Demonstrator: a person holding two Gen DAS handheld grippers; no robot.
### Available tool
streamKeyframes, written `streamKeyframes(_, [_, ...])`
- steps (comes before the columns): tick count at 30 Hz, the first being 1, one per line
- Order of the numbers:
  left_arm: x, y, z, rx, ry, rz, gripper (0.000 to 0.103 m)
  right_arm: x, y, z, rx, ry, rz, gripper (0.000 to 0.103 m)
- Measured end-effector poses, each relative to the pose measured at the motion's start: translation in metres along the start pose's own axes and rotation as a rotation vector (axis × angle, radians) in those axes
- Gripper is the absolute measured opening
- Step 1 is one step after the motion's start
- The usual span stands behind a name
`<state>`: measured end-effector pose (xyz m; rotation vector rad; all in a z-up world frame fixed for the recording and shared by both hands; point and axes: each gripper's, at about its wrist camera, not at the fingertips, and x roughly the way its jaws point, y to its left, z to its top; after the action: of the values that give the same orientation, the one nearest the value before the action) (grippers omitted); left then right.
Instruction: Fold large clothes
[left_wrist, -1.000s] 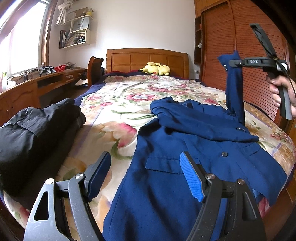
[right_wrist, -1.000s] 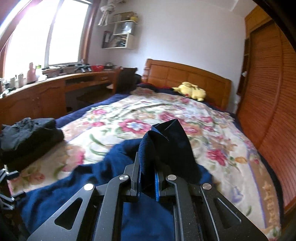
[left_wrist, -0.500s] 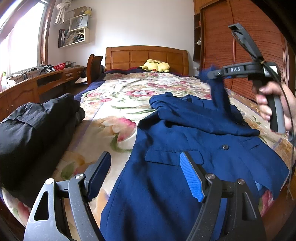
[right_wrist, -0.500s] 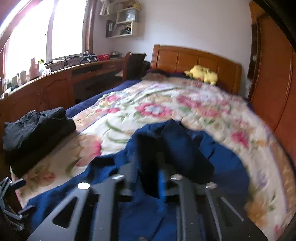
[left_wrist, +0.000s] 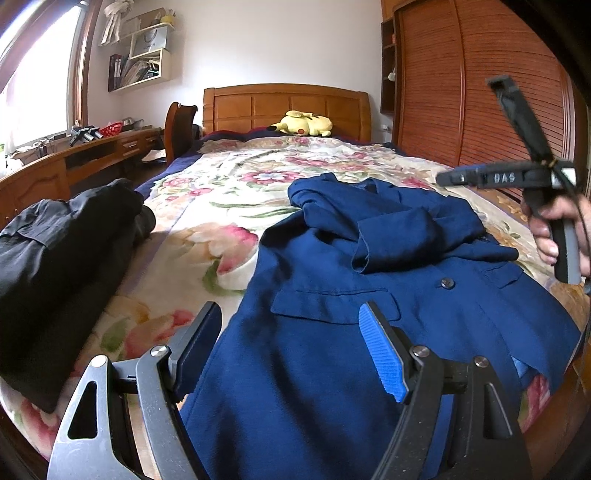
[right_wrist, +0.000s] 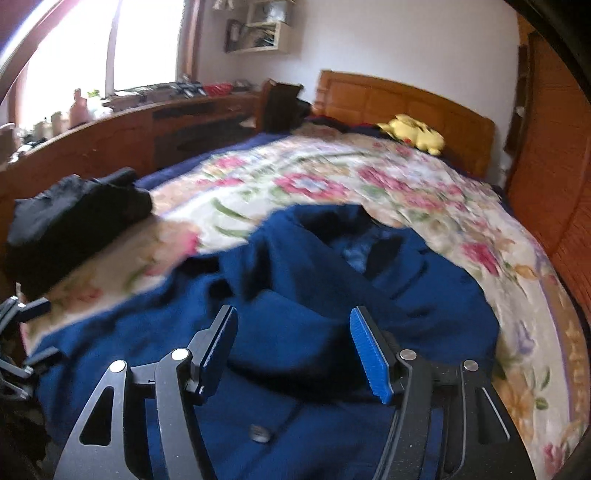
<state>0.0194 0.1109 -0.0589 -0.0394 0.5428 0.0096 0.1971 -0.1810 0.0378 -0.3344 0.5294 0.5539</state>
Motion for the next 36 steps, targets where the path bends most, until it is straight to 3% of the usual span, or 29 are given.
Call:
streamKeyframes(3, [0.001, -0.004, 0.000, 0.005, 0.002, -0.004, 0.078, 0.016, -0.017, -0.003, 0.029, 0.033, -0.003, 0.065])
streamKeyframes(11, [-0.002, -0.007, -0.006, 0.008, 0.013, -0.010, 0.078, 0.072, 0.003, 0.020, 0.054, 0.087, 0.045, 0.065])
streamKeyframes(18, [-0.004, -0.006, -0.012, 0.016, 0.022, -0.009, 0.078, 0.143, 0.024, 0.036, 0.052, 0.210, 0.081, 0.065])
streamKeyframes(22, [0.000, -0.005, -0.017, 0.035, 0.034, 0.001, 0.078, 0.175, 0.028, 0.025, 0.045, 0.311, 0.068, 0.064])
streamKeyframes(23, [0.000, -0.004, -0.018, 0.037, 0.035, 0.002, 0.078, 0.177, 0.031, 0.024, 0.030, 0.311, 0.063, 0.060])
streamKeyframes(25, [0.002, -0.002, -0.019, 0.037, 0.040, 0.005, 0.078, 0.174, 0.033, 0.026, 0.002, 0.300, 0.063, 0.035])
streamKeyframes(27, [0.003, -0.001, -0.019, 0.031, 0.044, 0.002, 0.078, 0.167, 0.035, 0.029, -0.026, 0.293, 0.077, 0.020])
streamKeyframes(30, [0.001, -0.001, -0.019, 0.034, 0.040, 0.003, 0.078, 0.151, 0.040, 0.033, -0.088, 0.273, 0.069, 0.017])
streamKeyframes(36, [-0.006, 0.000, -0.016, 0.033, 0.025, 0.007, 0.078, 0.106, 0.030, 0.079, -0.027, 0.078, 0.029, 0.018])
